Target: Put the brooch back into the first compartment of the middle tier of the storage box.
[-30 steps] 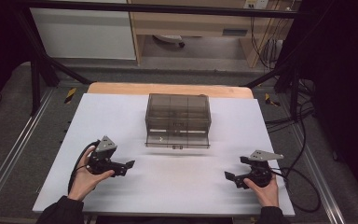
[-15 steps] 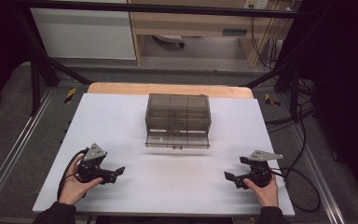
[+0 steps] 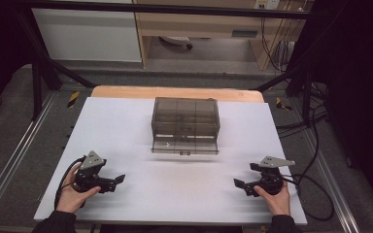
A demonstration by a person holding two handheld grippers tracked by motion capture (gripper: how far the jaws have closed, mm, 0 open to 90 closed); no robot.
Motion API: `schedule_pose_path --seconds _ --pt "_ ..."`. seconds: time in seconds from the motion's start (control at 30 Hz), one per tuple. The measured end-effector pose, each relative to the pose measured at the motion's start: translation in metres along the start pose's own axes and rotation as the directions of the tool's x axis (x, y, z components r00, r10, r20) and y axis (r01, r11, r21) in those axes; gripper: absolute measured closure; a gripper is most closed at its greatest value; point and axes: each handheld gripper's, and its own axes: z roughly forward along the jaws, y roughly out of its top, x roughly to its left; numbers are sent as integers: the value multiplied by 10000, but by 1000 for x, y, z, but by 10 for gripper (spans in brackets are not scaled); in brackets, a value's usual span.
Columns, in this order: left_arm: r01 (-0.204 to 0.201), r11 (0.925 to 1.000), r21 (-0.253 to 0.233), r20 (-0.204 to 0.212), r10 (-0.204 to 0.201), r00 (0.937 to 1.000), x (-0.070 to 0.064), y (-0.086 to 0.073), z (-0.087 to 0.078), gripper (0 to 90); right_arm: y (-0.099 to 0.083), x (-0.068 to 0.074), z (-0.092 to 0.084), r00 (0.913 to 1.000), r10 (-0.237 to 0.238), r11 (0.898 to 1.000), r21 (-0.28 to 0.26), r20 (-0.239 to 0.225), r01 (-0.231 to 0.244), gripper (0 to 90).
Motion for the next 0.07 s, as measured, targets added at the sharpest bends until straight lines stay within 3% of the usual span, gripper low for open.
schedule_pose_path --seconds 0.07 --pt "17 10000 19 -21 -17 10000 0 0 0 52 0 1 0 10000 54 10000 32 -8 -54 5"
